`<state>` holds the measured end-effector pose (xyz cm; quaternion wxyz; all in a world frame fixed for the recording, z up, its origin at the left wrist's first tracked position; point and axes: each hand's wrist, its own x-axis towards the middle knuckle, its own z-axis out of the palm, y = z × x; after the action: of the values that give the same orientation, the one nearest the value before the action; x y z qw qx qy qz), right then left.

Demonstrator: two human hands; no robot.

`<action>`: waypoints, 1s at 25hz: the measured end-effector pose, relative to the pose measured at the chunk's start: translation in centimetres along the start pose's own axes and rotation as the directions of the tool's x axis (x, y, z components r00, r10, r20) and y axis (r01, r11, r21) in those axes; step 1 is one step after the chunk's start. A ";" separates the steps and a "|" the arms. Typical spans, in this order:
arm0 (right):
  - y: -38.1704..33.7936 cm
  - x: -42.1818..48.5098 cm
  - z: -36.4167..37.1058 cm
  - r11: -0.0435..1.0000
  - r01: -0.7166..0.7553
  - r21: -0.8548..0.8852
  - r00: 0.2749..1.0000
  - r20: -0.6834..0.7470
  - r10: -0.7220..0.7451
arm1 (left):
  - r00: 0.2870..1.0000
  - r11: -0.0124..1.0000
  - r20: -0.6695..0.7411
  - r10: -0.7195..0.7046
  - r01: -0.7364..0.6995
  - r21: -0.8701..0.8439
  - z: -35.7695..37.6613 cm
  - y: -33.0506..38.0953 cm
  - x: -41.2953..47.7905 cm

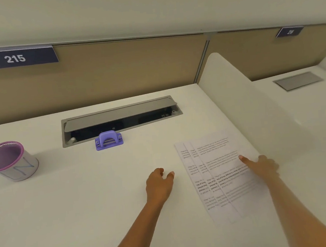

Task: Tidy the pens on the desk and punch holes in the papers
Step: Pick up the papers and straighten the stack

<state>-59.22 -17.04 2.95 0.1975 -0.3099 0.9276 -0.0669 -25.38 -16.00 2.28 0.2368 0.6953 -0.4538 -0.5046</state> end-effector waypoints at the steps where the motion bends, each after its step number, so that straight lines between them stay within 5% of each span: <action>1: 0.9 0.2 0.0 1.000 0.003 -0.024 1.000 0.013 -0.003 | 0.999 1.000 0.031 -0.005 0.004 0.025 1.1 0.6 -0.3; 9: -1.9 -2.6 2.7 0.981 0.195 -0.019 0.976 0.103 -0.192 | 0.997 0.993 0.077 -0.016 0.006 0.122 6.1 3.7 -1.3; 15: -2.6 -2.8 2.0 0.989 0.149 -0.005 0.988 0.039 -0.149 | 0.995 0.996 0.036 -0.089 0.089 0.004 7.4 3.9 -0.6; 19: -3.8 -4.3 3.0 0.991 0.133 0.004 0.979 0.156 -0.132 | 0.990 0.989 0.011 -0.142 0.142 -0.048 8.1 4.0 -0.5; 25: -3.5 -5.5 3.8 0.958 0.026 0.287 0.927 0.352 -0.131 | 0.995 0.985 -0.027 -0.095 0.090 -0.148 7.1 2.5 -1.0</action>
<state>-51.71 -16.56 2.17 0.4060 -0.3234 0.8424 -0.1447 -32.97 -15.40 2.06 0.2713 0.7047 -0.3784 -0.5354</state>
